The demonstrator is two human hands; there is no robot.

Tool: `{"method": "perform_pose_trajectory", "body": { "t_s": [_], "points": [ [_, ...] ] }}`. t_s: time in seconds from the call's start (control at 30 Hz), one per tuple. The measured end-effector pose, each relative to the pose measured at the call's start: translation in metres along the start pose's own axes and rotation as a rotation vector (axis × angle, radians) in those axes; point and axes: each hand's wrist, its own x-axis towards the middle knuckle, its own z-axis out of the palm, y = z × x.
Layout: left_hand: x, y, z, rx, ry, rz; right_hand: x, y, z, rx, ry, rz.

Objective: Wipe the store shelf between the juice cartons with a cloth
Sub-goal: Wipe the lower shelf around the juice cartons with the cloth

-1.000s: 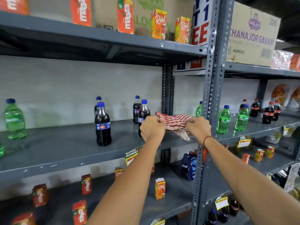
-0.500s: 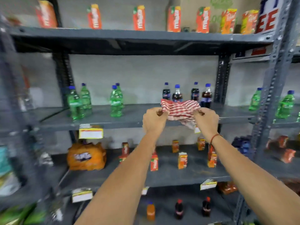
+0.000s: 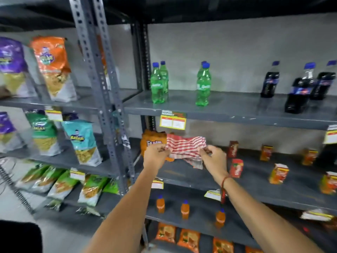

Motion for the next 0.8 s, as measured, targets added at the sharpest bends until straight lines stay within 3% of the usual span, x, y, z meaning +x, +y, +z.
{"method": "perform_pose_trajectory", "body": {
  "t_s": [0.3, 0.6, 0.7, 0.8],
  "points": [
    [0.078, -0.139, 0.012, 0.142, 0.003, -0.231, 0.022, 0.089, 0.136, -0.098, -0.228, 0.151],
    [0.124, -0.213, 0.021, 0.361, -0.070, -0.270, 0.032, 0.128, 0.200, -0.301, -0.410, 0.220],
    [0.129, -0.222, 0.020, 0.492, -0.147, -0.176, 0.034, 0.131, 0.204, -0.459, -0.359, 0.184],
    [0.136, -0.224, 0.017, 0.511, -0.090, -0.110, 0.039, 0.126, 0.207, -0.434, -0.239, 0.039]
  ]
}}
